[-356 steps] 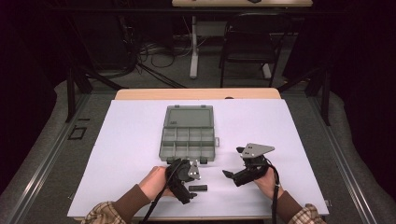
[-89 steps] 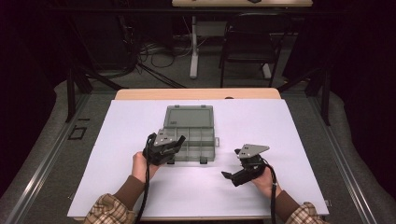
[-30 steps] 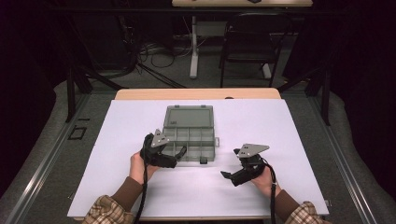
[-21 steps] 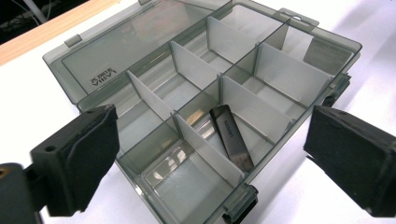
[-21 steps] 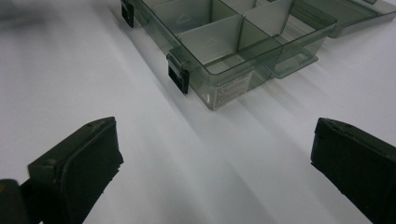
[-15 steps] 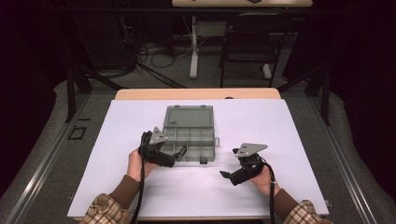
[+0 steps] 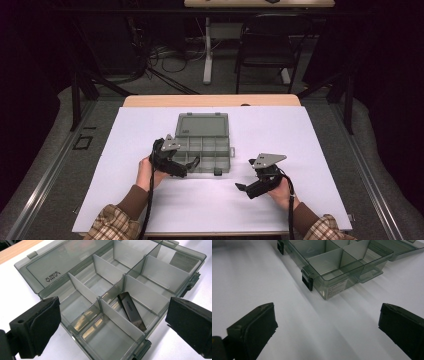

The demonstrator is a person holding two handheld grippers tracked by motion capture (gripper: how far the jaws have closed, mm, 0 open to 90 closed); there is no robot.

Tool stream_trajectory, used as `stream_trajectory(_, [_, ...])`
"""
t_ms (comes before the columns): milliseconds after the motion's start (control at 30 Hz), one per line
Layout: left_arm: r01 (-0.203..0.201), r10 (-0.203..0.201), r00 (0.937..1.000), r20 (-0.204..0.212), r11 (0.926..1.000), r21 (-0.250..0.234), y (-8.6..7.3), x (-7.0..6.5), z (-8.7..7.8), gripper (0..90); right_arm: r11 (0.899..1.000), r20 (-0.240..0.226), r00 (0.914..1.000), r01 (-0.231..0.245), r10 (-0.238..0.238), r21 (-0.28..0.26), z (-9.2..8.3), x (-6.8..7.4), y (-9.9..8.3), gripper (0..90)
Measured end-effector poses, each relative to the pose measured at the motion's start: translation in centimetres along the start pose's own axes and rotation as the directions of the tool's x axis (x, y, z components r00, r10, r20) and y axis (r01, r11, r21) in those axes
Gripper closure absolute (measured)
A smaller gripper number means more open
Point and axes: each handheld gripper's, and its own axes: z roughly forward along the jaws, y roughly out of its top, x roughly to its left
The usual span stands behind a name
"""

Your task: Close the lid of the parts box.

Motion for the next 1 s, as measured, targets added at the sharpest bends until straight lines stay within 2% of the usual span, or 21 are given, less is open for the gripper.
stream_trajectory(367, [0.004,-0.005,0.9999,0.012,0.9995,0.031,0.8,1.0,1.1,0.0,1.0,0.001,1.0,0.002,-0.002,0.002,0.3,0.0,0.1,0.4])
stream_trajectory(500, [-0.007,0.007,1.0,-0.002,0.999,0.044,0.9,0.9,1.6,1.4,1.0,0.005,1.0,0.0,0.0,0.005,0.4,0.1,0.2,0.4])
stream_trajectory(600, [-0.014,0.014,0.9997,-0.017,0.9989,0.045,1.0,0.7,1.6,5.3,1.0,0.004,1.0,-0.001,0.001,0.012,0.5,0.1,0.2,0.4])
stream_trajectory(700, [-0.026,0.028,0.9991,-0.032,0.9978,0.061,1.2,0.6,1.9,13.4,1.0,0.004,1.0,0.007,-0.007,0.013,0.5,0.2,0.2,0.4])
stream_trajectory(800, [-0.014,0.017,0.9987,-0.048,0.9966,0.081,1.3,0.5,2.4,17.2,1.0,0.001,1.0,0.004,-0.004,0.014,0.5,0.1,0.1,0.4])
stream_trajectory(1000, [0.003,0.006,0.9969,-0.078,0.9936,0.113,1.5,0.5,3.1,32.9,1.0,0.0,1.0,0.009,-0.009,0.016,0.4,0.1,0.1,0.4])
